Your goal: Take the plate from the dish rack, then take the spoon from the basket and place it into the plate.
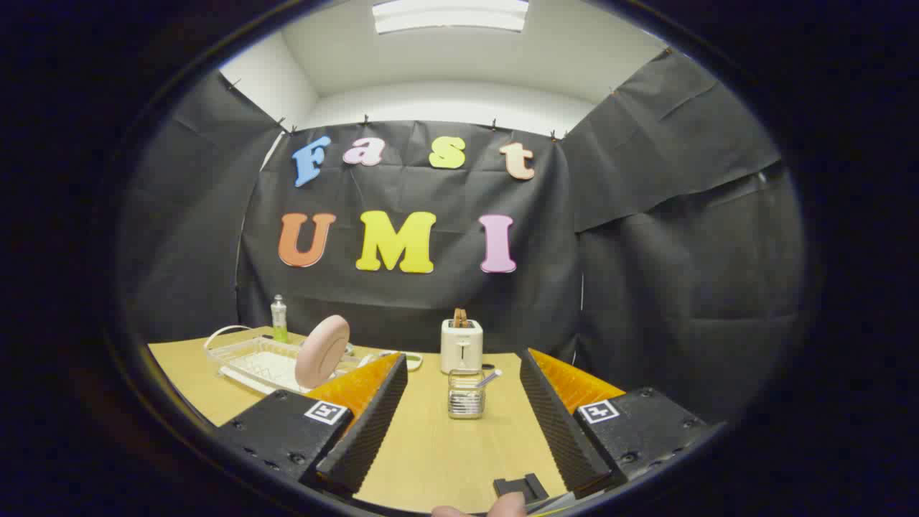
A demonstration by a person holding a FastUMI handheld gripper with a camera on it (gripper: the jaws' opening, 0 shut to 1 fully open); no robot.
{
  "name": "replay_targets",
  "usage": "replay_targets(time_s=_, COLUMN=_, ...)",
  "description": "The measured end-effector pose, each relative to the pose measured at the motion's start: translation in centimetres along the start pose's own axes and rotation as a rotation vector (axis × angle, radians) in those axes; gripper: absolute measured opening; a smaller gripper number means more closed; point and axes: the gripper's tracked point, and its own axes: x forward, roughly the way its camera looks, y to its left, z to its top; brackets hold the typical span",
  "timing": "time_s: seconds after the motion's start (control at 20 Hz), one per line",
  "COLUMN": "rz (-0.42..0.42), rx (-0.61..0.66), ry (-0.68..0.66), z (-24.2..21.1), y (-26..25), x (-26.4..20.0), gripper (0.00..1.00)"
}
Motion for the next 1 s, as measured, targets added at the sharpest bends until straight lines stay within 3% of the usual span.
replay_targets(time_s=0.4, rz=-0.040, rx=0.019, ry=-0.032, z=0.7, y=-1.2, x=0.0, gripper=1.00)
replay_targets(time_s=1.0, rz=0.021, rx=0.043, ry=0.018, z=-0.4, y=0.8, x=0.7, gripper=1.00)
